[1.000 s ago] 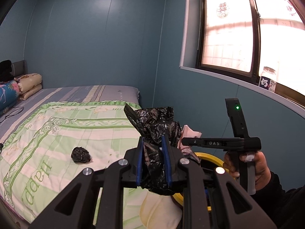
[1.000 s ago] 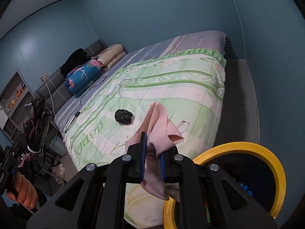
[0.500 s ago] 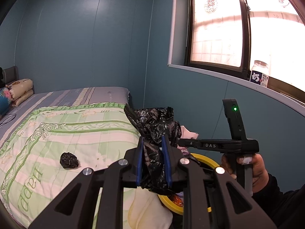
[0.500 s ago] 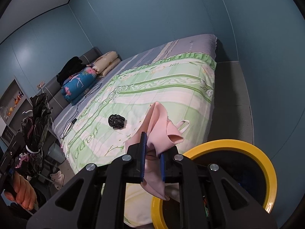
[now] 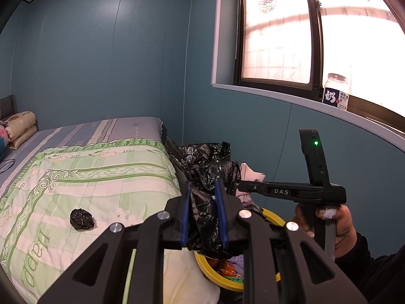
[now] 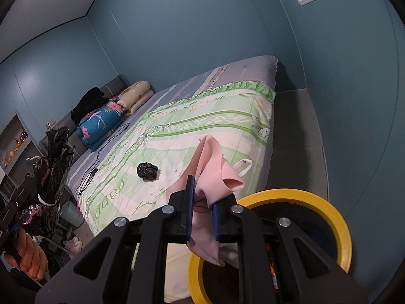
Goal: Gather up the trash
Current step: 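Carry the black bag and pink cloth in both grippers over the yellow-rimmed bin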
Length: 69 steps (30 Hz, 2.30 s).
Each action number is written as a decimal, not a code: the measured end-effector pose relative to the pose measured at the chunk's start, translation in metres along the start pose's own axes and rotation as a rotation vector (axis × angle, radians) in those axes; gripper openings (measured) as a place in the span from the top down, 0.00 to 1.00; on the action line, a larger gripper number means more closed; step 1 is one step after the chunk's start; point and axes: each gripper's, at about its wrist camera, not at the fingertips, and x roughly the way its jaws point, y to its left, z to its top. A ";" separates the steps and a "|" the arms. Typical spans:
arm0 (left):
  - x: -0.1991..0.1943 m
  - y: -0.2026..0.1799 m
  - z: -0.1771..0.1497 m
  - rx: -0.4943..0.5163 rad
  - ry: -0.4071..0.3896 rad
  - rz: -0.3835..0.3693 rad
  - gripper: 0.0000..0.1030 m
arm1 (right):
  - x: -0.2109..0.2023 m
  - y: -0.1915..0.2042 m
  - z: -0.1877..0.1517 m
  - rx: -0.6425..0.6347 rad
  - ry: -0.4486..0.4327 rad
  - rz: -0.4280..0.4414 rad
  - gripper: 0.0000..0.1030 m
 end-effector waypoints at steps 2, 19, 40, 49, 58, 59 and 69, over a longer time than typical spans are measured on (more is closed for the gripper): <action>0.002 -0.003 0.000 0.003 0.004 -0.007 0.83 | -0.003 -0.004 0.000 0.006 -0.006 -0.002 0.89; 0.030 -0.039 -0.005 0.056 0.057 -0.077 0.83 | -0.029 -0.023 -0.002 0.056 -0.061 -0.029 0.89; 0.060 -0.045 -0.006 0.040 0.067 -0.078 0.83 | -0.048 -0.033 -0.006 0.068 -0.111 -0.085 0.89; 0.072 -0.042 -0.009 0.016 0.079 -0.089 0.83 | -0.049 -0.033 -0.008 0.065 -0.116 -0.089 0.89; 0.087 -0.041 -0.014 0.008 0.100 -0.101 0.83 | -0.043 -0.030 -0.011 0.055 -0.105 -0.111 0.89; 0.090 -0.041 -0.015 0.007 0.104 -0.100 0.83 | -0.042 -0.030 -0.011 0.055 -0.103 -0.119 0.89; 0.127 -0.038 -0.030 -0.039 0.193 -0.108 0.83 | -0.018 -0.041 -0.018 0.097 -0.044 -0.128 0.89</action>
